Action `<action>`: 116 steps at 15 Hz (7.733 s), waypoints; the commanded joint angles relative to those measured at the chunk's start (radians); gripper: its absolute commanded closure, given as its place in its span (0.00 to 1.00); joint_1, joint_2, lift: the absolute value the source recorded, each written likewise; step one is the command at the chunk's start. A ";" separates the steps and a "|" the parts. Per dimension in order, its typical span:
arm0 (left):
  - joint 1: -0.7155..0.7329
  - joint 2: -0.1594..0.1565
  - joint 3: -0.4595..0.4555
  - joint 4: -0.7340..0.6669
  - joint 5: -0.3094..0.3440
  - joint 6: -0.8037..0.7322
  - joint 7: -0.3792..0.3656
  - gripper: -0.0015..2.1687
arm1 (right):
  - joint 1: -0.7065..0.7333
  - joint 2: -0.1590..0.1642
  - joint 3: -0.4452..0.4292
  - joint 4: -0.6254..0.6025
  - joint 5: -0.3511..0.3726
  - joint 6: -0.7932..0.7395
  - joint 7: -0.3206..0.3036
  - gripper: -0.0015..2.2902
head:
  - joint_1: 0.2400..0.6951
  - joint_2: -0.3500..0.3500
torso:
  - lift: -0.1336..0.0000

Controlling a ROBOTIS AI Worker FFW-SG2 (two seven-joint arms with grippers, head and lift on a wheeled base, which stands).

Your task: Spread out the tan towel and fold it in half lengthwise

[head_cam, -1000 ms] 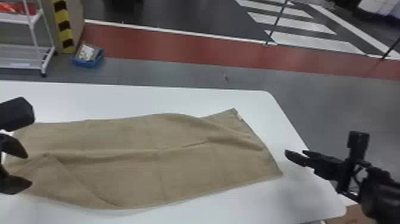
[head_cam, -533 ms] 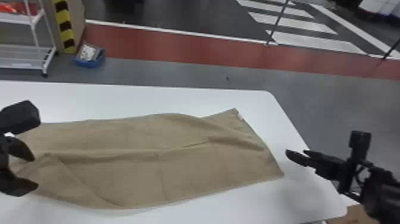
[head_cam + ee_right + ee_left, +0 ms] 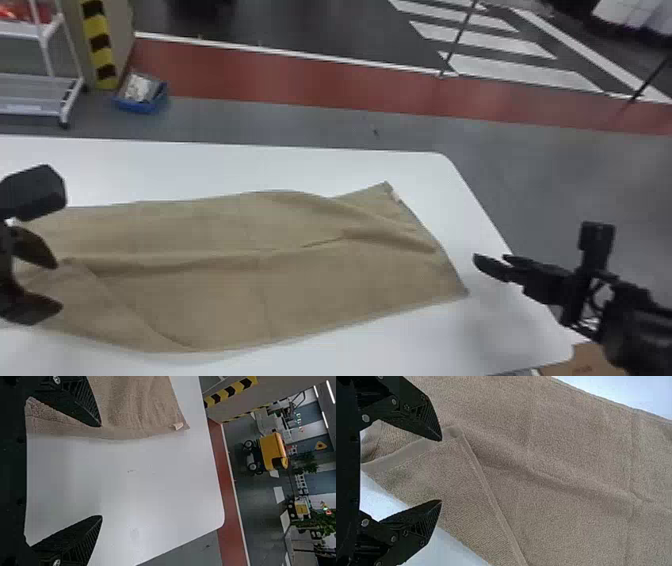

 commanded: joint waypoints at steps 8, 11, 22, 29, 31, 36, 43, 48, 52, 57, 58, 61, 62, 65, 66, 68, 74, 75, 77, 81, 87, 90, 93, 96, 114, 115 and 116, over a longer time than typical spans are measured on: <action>0.000 -0.049 -0.009 -0.008 0.007 -0.135 -0.011 0.19 | 0.000 0.000 -0.008 0.004 0.000 0.000 0.000 0.03 | 1.00 0.00 | 0.10; -0.025 -0.055 -0.009 0.011 0.007 -0.196 -0.011 0.19 | 0.000 0.000 -0.008 0.008 0.000 -0.003 0.002 0.03 | 1.00 0.00 | 0.10; -0.125 -0.067 -0.023 0.198 -0.042 -0.328 -0.011 0.25 | 0.000 0.000 -0.018 0.013 0.000 -0.007 0.002 0.03 | 1.00 0.00 | 0.10; -0.126 -0.049 0.003 0.196 -0.043 -0.328 -0.011 0.25 | -0.001 0.000 -0.015 0.014 0.000 -0.010 0.002 0.03 | 1.00 0.01 | 0.10; -0.126 -0.049 0.005 0.202 -0.049 -0.328 -0.011 0.25 | -0.001 0.000 -0.014 0.014 0.000 -0.010 0.002 0.03 | 1.00 0.02 | 0.10; -0.126 -0.047 0.008 0.222 -0.074 -0.328 -0.011 0.30 | -0.001 0.000 -0.017 0.014 0.000 -0.010 0.002 0.03 | 1.00 0.04 | 0.10; -0.118 -0.044 0.017 0.198 -0.075 -0.325 -0.011 0.41 | -0.001 -0.002 -0.017 0.016 0.000 -0.010 0.002 0.03 | 1.00 0.04 | 0.10; -0.101 -0.033 0.039 0.162 -0.068 -0.325 -0.011 0.49 | -0.007 -0.002 -0.009 0.016 0.002 -0.007 0.002 0.03 | 1.00 0.05 | 0.10; -0.077 -0.016 0.071 0.100 -0.046 -0.322 -0.011 0.49 | -0.006 -0.005 0.017 -0.013 0.044 -0.013 0.011 0.03 | 1.00 0.07 | 0.10; -0.043 0.005 0.097 0.026 -0.019 -0.316 -0.011 0.49 | 0.091 -0.078 0.192 -0.248 0.339 -0.175 0.198 0.03 | 1.00 0.15 | 0.10; -0.043 0.007 0.099 0.026 -0.019 -0.316 -0.011 0.49 | 0.128 -0.117 0.224 -0.297 0.399 -0.240 0.237 0.03 | 1.00 0.18 | 0.10; -0.042 0.007 0.108 0.026 -0.019 -0.313 -0.011 0.49 | 0.195 -0.227 0.267 -0.383 0.512 -0.286 0.341 0.06 | 1.00 0.24 | 0.10; -0.042 0.007 0.109 0.024 -0.019 -0.310 -0.011 0.49 | 0.233 -0.267 0.270 -0.392 0.552 -0.344 0.355 0.07 | 1.00 0.26 | 0.10; -0.040 0.013 0.114 0.026 -0.019 -0.310 -0.011 0.49 | 0.269 -0.325 0.279 -0.389 0.629 -0.372 0.356 0.10 | 1.00 0.25 | 0.10; -0.040 0.011 0.112 0.026 -0.019 -0.310 -0.011 0.49 | 0.269 -0.328 0.279 -0.380 0.658 -0.372 0.358 0.13 | 1.00 0.24 | 0.10; -0.039 0.011 0.112 0.026 -0.019 -0.310 -0.011 0.49 | 0.258 -0.350 0.339 -0.341 0.716 -0.372 0.358 0.15 | 1.00 0.21 | 0.10; -0.031 0.013 0.123 0.026 -0.019 -0.310 -0.011 0.49 | 0.166 -0.350 0.445 -0.274 0.765 -0.369 0.367 0.29 | 1.00 0.19 | 0.10; -0.029 0.013 0.123 0.026 -0.019 -0.310 -0.011 0.49 | 0.157 -0.350 0.454 -0.272 0.765 -0.369 0.370 0.30 | 1.00 0.20 | 0.10; -0.026 0.011 0.123 0.026 -0.017 -0.310 -0.011 0.49 | 0.141 -0.350 0.465 -0.259 0.767 -0.369 0.382 0.39 | 1.00 0.21 | 0.10; -0.026 0.011 0.126 0.026 -0.017 -0.310 -0.011 0.49 | 0.129 -0.350 0.471 -0.239 0.775 -0.353 0.396 0.42 | 1.00 0.21 | 0.10; -0.025 0.011 0.132 0.026 -0.016 -0.310 -0.011 0.49 | 0.128 -0.350 0.477 -0.246 0.773 -0.323 0.395 0.29 | 1.00 0.21 | 0.10; -0.019 0.013 0.134 0.026 -0.016 -0.310 -0.011 0.49 | 0.126 -0.353 0.488 -0.246 0.776 -0.323 0.404 0.29 | 1.00 0.21 | 0.10; -0.016 0.016 0.138 0.026 -0.013 -0.313 -0.011 0.49 | 0.128 -0.356 0.496 -0.242 0.796 -0.323 0.398 0.29 | 1.00 0.21 | 0.10; -0.009 0.016 0.138 0.026 -0.011 -0.313 -0.011 0.49 | 0.097 -0.351 0.514 -0.228 0.790 -0.323 0.405 0.42 | 1.00 0.21 | 0.10; 0.099 0.120 0.399 -0.246 0.184 -0.298 -0.011 0.49 | 0.345 -0.310 -0.047 -0.446 0.479 -0.405 0.567 0.62 | 1.00 0.26 | 0.10; 0.119 0.125 0.421 -0.261 0.196 -0.301 -0.011 0.49 | 0.379 -0.298 -0.077 -0.461 0.471 -0.415 0.567 0.62 | 1.00 0.26 | 0.10; 0.133 0.137 0.433 -0.270 0.202 -0.301 -0.011 0.49 | 0.393 -0.295 -0.086 -0.463 0.463 -0.439 0.567 0.62 | 1.00 0.26 | 0.10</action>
